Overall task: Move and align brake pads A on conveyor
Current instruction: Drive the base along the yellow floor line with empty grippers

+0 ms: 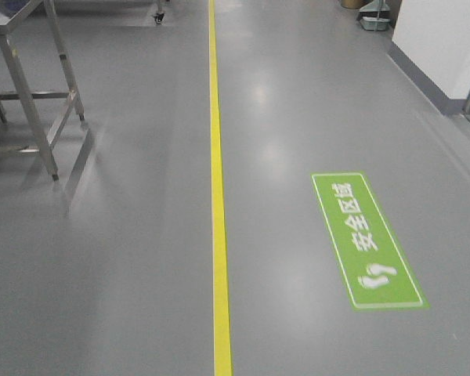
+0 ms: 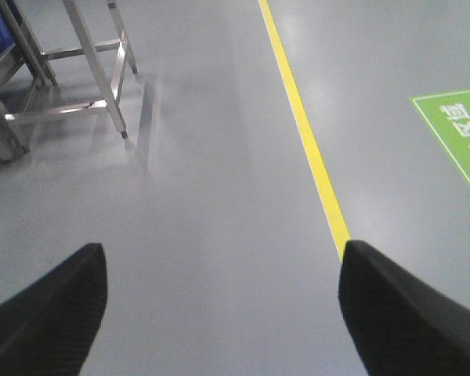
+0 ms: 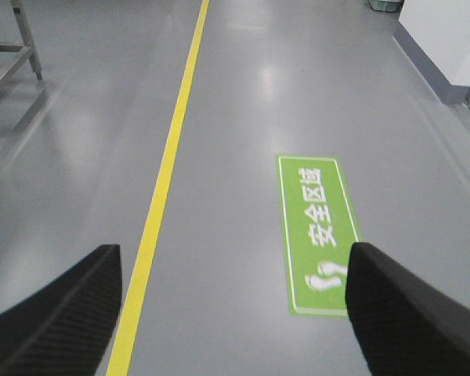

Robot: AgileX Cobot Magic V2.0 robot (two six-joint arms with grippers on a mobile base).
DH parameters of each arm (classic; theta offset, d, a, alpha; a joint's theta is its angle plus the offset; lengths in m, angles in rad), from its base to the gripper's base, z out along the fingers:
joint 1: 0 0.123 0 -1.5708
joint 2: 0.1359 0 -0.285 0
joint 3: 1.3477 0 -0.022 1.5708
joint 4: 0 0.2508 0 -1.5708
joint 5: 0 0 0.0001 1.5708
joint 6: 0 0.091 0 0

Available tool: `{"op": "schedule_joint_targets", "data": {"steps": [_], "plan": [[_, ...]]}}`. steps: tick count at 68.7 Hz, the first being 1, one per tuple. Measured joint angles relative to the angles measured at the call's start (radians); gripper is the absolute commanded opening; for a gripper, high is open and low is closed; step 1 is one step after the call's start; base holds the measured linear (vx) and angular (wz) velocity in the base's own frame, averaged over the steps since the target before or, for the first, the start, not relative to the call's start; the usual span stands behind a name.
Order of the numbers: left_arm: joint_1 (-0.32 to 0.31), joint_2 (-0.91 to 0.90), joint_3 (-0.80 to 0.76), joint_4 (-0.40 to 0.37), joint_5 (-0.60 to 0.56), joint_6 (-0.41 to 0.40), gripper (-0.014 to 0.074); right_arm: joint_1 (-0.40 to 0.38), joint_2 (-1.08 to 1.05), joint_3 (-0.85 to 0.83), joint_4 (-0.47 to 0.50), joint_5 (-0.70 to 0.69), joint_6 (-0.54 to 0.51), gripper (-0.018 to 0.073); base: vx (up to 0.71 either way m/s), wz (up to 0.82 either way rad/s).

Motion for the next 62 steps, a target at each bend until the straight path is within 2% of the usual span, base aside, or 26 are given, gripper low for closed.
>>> {"op": "schedule_joint_targets", "data": {"steps": [62], "plan": [[0.0,0.0,0.0,0.0,0.0,0.0,0.0587,0.0,0.0,0.0,0.0,0.0,0.0,0.0568,0.82,0.03]]}}
